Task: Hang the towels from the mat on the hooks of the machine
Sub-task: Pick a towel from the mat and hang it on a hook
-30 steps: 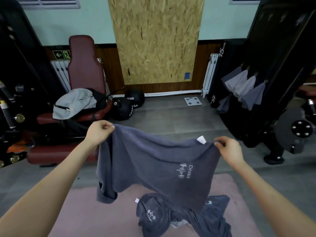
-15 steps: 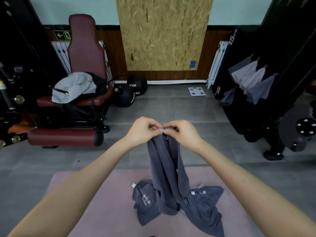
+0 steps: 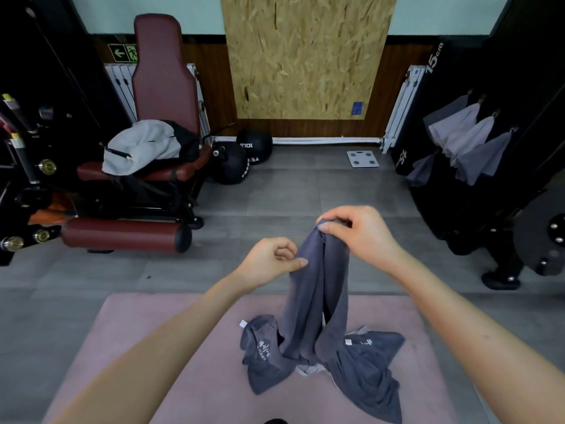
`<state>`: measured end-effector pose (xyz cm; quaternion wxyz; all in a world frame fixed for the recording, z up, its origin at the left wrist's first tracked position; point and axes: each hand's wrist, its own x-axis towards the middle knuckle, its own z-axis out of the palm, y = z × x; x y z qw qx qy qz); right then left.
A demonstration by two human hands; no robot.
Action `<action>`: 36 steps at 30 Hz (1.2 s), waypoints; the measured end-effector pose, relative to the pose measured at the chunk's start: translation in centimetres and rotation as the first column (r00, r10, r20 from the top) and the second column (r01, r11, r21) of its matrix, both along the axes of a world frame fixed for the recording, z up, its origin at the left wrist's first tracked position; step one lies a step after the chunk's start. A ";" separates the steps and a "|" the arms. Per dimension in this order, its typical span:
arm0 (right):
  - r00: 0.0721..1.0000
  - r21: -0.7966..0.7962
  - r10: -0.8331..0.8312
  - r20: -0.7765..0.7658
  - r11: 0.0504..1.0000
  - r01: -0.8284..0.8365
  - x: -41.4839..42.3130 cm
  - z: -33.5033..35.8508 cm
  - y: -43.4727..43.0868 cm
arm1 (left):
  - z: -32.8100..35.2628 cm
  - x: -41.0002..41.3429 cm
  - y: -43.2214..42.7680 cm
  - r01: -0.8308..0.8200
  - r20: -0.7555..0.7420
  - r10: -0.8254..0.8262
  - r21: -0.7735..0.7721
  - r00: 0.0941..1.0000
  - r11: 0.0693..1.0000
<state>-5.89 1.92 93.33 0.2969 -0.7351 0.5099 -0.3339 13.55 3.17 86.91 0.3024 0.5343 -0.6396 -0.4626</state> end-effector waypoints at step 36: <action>0.989 0.249 0.133 0.070 0.957 -0.147 1.9 -3.9 2.7 | 4.9 0.0 1.3 0.109 0.418 -0.017 -0.196 0.908 0.975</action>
